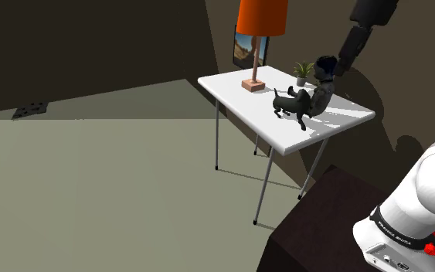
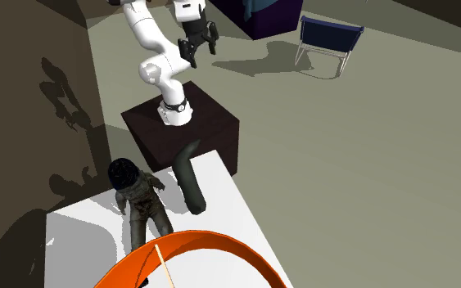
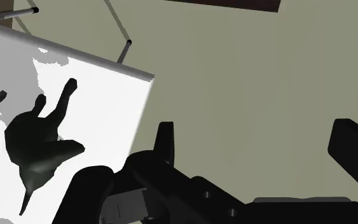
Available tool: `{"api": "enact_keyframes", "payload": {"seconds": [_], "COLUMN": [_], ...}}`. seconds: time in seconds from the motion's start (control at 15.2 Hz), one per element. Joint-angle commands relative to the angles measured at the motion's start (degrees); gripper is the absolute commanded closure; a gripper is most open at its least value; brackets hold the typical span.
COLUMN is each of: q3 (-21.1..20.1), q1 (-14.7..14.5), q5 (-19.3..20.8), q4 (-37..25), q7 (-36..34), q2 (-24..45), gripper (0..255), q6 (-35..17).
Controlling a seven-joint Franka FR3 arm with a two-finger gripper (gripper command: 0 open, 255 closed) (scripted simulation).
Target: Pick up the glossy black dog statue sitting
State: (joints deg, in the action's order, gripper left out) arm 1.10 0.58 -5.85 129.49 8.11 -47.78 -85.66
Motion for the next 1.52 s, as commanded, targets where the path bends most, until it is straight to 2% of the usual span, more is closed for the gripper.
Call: {"api": "enact_keyframes", "payload": {"seconds": [0.0, 0.4, 0.79, 1.45], "q3": [0.0, 4.4, 8.7, 15.0], "q1": [0.0, 1.0, 1.7, 2.7], "q5": [0.0, 2.2, 3.0, 0.4], "q4": [0.0, 0.0, -2.6, -12.5], "q7": [0.0, 5.0, 10.0, 18.8], "q2": [0.0, 8.8, 19.4, 39.8], "gripper": [0, 0, 0, 0], "q6": [0.0, -7.3, -13.7, -21.1]}}
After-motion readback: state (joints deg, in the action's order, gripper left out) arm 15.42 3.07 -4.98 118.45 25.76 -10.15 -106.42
